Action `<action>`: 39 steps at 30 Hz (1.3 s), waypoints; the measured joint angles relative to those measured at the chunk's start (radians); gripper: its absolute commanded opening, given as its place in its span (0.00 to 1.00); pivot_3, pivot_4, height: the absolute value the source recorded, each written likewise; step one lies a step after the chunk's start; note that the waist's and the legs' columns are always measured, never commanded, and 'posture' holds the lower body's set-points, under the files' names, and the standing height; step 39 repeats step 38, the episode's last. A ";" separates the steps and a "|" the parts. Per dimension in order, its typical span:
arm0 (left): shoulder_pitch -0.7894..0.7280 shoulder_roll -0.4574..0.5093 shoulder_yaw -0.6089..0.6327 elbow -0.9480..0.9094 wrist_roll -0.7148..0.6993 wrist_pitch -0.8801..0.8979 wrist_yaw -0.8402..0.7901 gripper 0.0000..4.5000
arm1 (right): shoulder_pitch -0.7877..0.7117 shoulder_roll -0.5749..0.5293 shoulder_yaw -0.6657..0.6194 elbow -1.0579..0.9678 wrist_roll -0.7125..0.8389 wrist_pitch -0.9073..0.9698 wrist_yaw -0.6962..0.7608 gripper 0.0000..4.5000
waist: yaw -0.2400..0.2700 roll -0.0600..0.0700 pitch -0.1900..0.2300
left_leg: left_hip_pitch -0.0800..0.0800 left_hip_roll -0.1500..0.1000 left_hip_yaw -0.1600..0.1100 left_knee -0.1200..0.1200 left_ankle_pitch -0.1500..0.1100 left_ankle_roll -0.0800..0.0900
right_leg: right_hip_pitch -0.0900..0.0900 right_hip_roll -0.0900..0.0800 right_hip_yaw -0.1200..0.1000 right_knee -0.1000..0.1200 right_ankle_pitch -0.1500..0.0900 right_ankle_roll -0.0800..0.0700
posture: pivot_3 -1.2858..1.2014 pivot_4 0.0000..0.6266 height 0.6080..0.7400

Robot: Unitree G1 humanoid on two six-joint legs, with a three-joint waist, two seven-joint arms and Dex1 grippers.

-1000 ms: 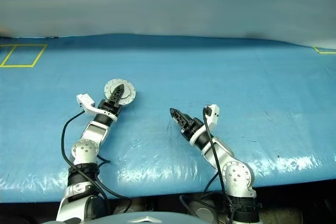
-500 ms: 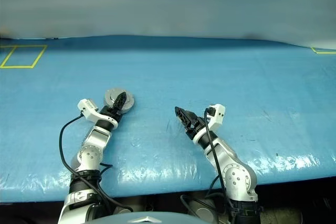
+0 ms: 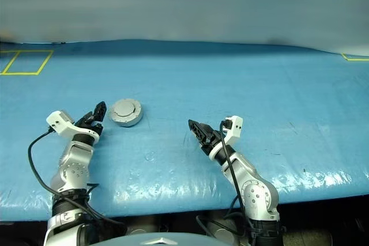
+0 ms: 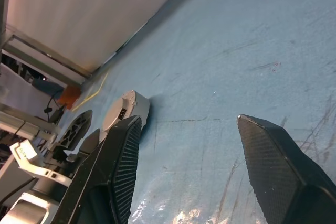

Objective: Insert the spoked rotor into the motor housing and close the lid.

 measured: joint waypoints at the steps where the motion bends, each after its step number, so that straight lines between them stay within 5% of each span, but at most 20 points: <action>1: 0.017 0.004 -0.019 -0.028 0.005 -0.002 -0.027 0.89 | 0.000 -0.002 0.001 -0.002 -0.016 -0.015 0.003 0.68 | 0.000 0.000 0.000 | 0.000 0.000 0.000 0.000 0.000 0.000 | 0.000 0.000 0.000 0.000 0.000 0.000 | 0.52 0.24 1.00; 11: 0.069 0.092 -0.294 -0.369 0.152 -0.032 -0.183 0.89 | -0.074 -0.126 0.052 -0.060 -0.276 -0.107 -0.010 0.68 | -0.004 0.001 0.000 | 0.002 0.001 0.002 -0.001 0.000 -0.001 | -0.001 0.001 0.001 0.001 0.000 -0.001 | 0.52 0.24 1.00; 22: 0.301 0.023 -0.501 -0.404 0.437 -0.178 -0.072 0.89 | -0.011 -0.215 0.249 -0.062 -0.673 -0.185 -0.061 0.68 | 0.001 0.001 0.000 | 0.001 0.001 0.004 -0.005 0.001 -0.002 | -0.004 0.000 0.001 0.000 -0.003 -0.004 | 0.52 0.24 1.00; 39: 0.314 -0.008 -0.484 -0.333 0.464 -0.238 -0.053 0.89 | 0.052 -0.158 0.260 -0.055 -0.788 -0.237 -0.064 0.68 | 0.000 0.000 0.000 | -0.001 0.002 0.006 -0.005 0.002 -0.002 | -0.009 0.000 0.001 0.002 -0.003 -0.003 | 0.52 0.24 1.00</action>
